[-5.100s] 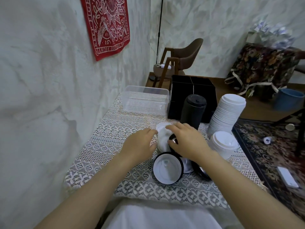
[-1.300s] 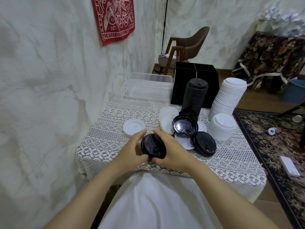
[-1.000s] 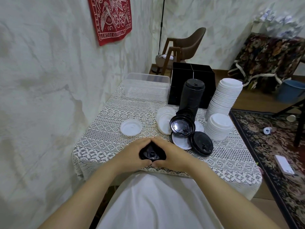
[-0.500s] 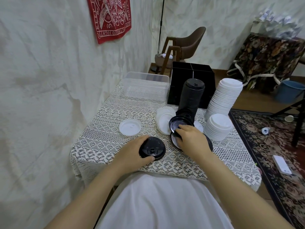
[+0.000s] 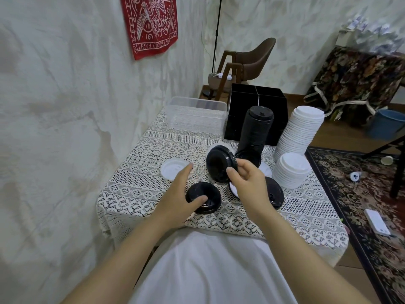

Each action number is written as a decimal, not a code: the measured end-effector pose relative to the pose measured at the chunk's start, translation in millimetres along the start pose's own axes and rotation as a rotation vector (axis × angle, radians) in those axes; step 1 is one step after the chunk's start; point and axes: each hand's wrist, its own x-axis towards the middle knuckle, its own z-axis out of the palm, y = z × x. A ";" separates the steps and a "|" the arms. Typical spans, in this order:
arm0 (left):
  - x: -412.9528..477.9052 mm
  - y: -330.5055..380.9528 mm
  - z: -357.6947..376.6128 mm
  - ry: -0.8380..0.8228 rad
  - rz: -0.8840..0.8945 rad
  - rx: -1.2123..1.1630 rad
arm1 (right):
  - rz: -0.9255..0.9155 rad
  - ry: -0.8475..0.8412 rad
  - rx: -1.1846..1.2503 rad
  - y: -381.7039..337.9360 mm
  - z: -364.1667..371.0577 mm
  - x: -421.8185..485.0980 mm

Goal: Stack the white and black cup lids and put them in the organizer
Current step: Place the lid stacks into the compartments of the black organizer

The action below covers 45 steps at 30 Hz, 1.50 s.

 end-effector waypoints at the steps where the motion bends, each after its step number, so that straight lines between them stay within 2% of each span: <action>1: 0.7 2.3 0.4 0.013 0.007 -0.027 | 0.065 -0.014 0.115 0.9 3.8 -2.2; 4: 3.5 6.7 0.5 0.037 0.034 -0.076 | 0.251 -0.087 0.445 6.5 11.6 -8.0; 6: 4.8 7.6 0.2 0.043 0.047 -0.068 | 0.306 -0.134 0.551 9.1 13.5 -11.4; 12: 3.0 5.1 -4.2 0.047 0.091 0.031 | 0.358 -0.159 0.562 15.6 14.1 -14.7; 14: 1.8 3.7 -6.6 0.026 0.106 0.061 | 0.341 -0.127 0.393 18.0 11.2 -14.2; 16: 0.7 1.2 -9.9 0.003 0.097 0.081 | 0.217 -0.141 0.068 21.7 5.3 -13.1; 20: -1.3 -2.6 -13.3 -0.055 0.065 0.101 | -0.070 -0.364 -0.460 28.9 -4.3 -11.1; 22: -2.1 -0.7 -13.2 -0.100 0.054 0.103 | -0.143 -0.461 -0.635 34.3 -4.1 -10.6; 31: -1.8 -3.2 -7.5 -0.221 0.026 0.152 | -0.146 -0.468 -0.779 46.0 -3.3 -12.4; 45: 3.1 -15.4 -3.4 -0.297 0.016 0.313 | -0.156 -0.417 -0.795 58.7 -1.7 -14.7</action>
